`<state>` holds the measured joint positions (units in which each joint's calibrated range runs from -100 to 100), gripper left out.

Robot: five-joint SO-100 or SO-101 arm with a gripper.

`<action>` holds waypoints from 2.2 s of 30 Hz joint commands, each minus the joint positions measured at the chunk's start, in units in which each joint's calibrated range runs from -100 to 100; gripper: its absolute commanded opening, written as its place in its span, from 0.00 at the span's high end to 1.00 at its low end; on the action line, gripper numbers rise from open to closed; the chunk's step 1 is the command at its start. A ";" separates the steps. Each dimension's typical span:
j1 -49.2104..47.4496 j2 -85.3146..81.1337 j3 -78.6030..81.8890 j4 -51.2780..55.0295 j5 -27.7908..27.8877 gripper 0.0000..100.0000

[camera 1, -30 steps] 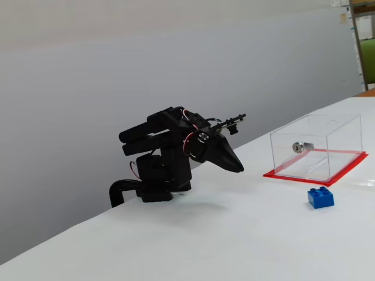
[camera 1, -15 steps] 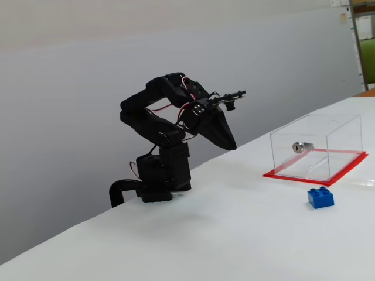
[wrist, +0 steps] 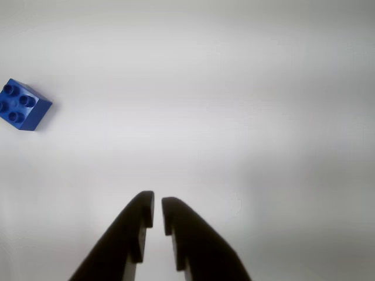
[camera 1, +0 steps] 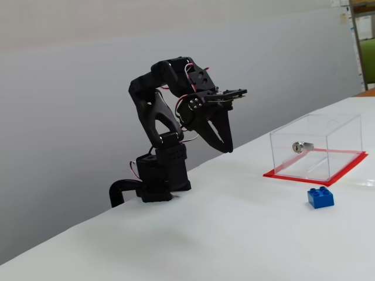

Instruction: Pick the blue lego brick and place it into the transparent box

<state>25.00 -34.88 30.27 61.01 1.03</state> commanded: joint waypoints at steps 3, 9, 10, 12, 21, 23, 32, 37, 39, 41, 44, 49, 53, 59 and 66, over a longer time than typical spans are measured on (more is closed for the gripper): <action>8.75 0.31 -4.60 0.00 -0.45 0.99; 12.97 0.56 -4.23 -0.78 -0.50 0.99; 13.04 0.56 -4.14 -0.87 -0.50 0.98; 12.52 0.81 -4.05 -1.66 -0.50 0.98; 0.18 7.09 -6.40 -2.44 -0.45 0.99; -3.30 8.37 -7.76 -2.44 -0.45 0.99; -16.16 13.54 -13.19 -1.74 -0.09 0.98; -21.64 15.92 -13.46 -1.57 -0.24 0.98; -23.34 16.60 -13.46 -1.57 -0.30 0.98; -23.71 17.11 -13.46 -1.57 0.02 0.98; -23.48 18.55 -14.99 -1.57 0.12 0.98; -23.48 22.62 -19.88 -1.05 -0.30 0.98; -23.56 26.02 -25.12 1.48 -0.97 0.98; -23.41 30.77 -29.91 2.44 -6.09 0.98; -23.41 34.42 -34.25 2.44 -14.23 0.98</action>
<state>1.50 -0.63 1.15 63.32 -10.01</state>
